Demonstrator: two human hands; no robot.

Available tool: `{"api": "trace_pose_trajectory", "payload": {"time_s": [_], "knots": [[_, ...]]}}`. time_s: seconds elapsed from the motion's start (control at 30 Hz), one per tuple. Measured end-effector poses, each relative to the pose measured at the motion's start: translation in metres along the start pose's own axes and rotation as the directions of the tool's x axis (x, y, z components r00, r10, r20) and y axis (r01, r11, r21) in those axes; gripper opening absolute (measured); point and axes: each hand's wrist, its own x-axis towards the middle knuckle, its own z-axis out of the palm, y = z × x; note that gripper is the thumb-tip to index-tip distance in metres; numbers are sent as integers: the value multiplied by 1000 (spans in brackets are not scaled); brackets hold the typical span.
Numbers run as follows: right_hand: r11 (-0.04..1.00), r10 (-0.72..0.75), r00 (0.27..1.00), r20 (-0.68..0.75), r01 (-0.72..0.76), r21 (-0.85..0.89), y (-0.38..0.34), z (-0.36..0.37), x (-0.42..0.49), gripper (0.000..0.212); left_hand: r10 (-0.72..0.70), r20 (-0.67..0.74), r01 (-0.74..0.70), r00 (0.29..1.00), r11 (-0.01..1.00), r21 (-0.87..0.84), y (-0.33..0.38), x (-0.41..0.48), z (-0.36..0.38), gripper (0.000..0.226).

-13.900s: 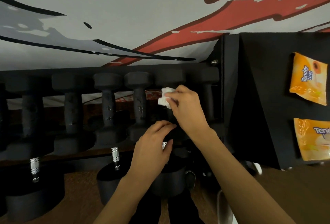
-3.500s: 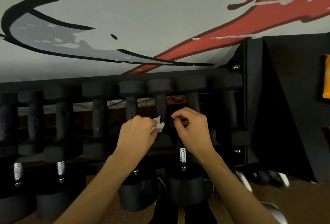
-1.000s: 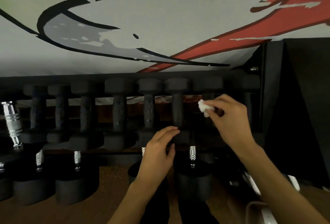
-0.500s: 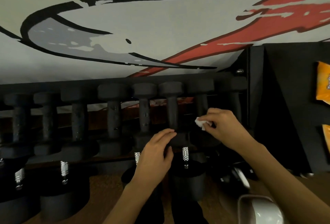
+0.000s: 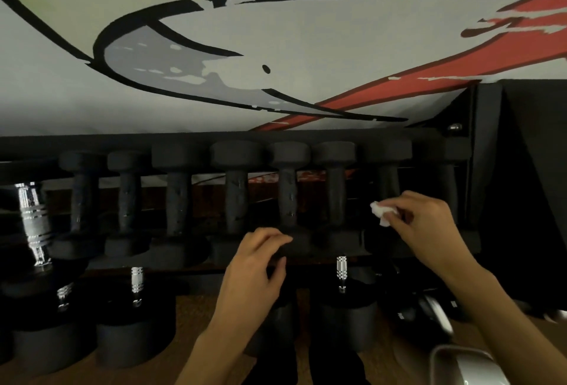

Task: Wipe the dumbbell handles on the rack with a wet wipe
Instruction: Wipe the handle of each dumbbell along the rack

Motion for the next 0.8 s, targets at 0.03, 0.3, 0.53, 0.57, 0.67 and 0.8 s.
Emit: {"api": "trace_pose_trajectory", "payload": {"time_s": [0.03, 0.3, 0.53, 0.57, 0.67, 0.8], "knots": [[1000, -3, 1000, -10, 3, 27, -8, 3, 0, 16, 8, 9, -8, 1000, 1000, 6, 0, -1, 0, 36], [972, -160, 986, -42, 165, 166, -94, 61, 34, 17, 0, 26, -1, 1000, 999, 45, 2, -1, 7, 46], [986, -133, 987, -93, 141, 87, -96, 94, 53, 22, 20, 30, -22, 999, 998, 63, -1, 0, 5, 46], [984, -146, 986, -85, 154, 88, -95, 95, 49, 22, 22, 28, -24, 999, 998, 58, -2, 0, 5, 46], [974, -225, 974, -21, 225, 22, -90, 94, 31, 23, 25, 15, -26, 1000, 999, 46, -1, 0, 6, 45], [957, -285, 948, 139, 291, -24, -82, 88, 12, 26, 26, -8, -25, 1000, 999, 46, -1, 2, 6, 44]]}}
